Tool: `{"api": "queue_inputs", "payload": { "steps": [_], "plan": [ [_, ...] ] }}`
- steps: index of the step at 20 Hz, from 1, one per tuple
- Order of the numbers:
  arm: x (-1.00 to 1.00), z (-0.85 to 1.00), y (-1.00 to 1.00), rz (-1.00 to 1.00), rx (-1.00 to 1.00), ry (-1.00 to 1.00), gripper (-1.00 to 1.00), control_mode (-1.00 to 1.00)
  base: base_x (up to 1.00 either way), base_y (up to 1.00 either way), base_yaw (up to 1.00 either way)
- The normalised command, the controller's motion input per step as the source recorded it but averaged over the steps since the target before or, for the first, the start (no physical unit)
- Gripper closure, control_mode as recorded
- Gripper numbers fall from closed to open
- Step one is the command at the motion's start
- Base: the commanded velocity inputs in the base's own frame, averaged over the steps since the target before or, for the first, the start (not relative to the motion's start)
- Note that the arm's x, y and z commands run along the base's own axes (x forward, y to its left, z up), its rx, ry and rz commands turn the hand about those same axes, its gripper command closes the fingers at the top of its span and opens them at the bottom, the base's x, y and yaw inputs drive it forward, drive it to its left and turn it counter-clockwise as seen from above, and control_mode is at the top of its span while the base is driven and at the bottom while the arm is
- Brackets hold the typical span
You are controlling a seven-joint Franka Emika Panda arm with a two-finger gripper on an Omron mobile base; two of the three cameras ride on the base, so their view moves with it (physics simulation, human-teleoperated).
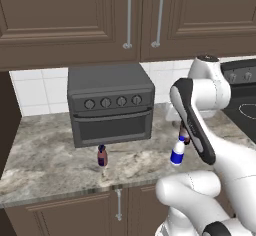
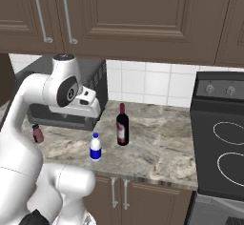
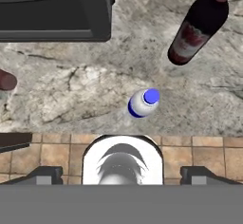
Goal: Place the drinks on the dining counter in a tight cluster.
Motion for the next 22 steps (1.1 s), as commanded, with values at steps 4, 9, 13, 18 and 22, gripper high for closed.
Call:
{"api": "queue_inputs", "payload": {
  "steps": [4,9,13,18,22],
  "plan": [
    [-0.12,-0.28,-0.27,-0.06,0.0,0.01,-1.0,-1.0,0.0,0.0,0.0],
    [-0.02,-0.25,-0.13,-0.01,0.0,0.0,-1.0,-1.0,0.0,0.0,0.0],
    [0.05,-0.31,0.0,0.0,0.04,-0.07,-1.0,-1.0,0.0,0.0,0.0],
    [0.16,-0.36,-0.03,0.0,0.1,-0.14,-1.0,-1.0,0.0,0.0,0.0],
    [0.07,-0.38,-0.3,0.0,0.21,-0.2,-1.0,-1.0,0.0,0.0,0.0]
  ]
}}
